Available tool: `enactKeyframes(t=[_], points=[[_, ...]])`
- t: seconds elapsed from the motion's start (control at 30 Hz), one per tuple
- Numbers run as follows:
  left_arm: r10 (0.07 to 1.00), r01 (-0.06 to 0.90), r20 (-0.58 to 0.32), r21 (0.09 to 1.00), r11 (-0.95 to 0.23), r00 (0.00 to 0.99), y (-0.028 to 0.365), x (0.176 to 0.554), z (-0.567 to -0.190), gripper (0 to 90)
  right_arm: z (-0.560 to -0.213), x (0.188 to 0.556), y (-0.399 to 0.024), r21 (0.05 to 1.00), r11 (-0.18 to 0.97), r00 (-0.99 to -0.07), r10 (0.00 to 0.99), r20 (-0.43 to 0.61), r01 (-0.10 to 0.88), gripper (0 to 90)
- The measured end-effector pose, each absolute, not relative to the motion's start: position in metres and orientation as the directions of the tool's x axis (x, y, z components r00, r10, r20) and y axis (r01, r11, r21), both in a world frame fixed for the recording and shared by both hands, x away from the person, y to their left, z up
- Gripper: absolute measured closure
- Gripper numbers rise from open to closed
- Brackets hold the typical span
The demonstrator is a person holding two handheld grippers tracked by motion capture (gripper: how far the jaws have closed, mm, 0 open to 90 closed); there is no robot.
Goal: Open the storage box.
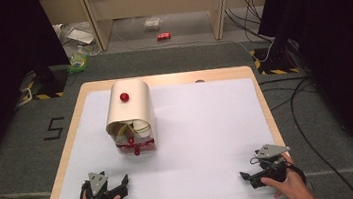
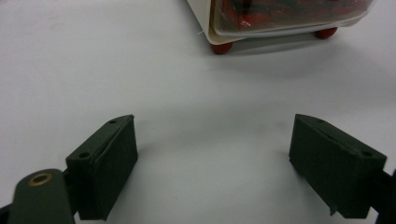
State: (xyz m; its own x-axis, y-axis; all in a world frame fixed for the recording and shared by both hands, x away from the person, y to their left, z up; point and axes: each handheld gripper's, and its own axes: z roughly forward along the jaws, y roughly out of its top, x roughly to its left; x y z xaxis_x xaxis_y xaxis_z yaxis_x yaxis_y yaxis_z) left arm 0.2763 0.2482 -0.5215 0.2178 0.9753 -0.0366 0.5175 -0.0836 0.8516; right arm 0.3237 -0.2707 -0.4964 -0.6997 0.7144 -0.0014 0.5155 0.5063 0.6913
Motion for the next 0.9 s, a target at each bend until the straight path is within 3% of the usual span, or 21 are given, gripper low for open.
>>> enactKeyframes(t=[0.4, 0.67, 0.9], points=[[0.978, 0.511, -0.044, 0.857, -0.067, 0.202, 0.248, 0.275, -0.521, 16.3, -0.496, 0.324, -0.271, 0.691, 0.506, -0.700, 0.714, -0.002, 0.516, 0.4], [0.982, 0.475, -0.074, 0.880, -0.017, 0.172, 0.246, 0.268, -0.510, 24.6, -0.496, 0.324, -0.271, 0.691, 0.506, -0.699, 0.715, -0.001, 0.517, 0.4], [0.977, 0.439, -0.096, 0.898, 0.002, 0.192, 0.230, 0.264, -0.504, 37.6, -0.496, 0.324, -0.271, 0.691, 0.506, -0.699, 0.715, -0.001, 0.517, 0.4]])
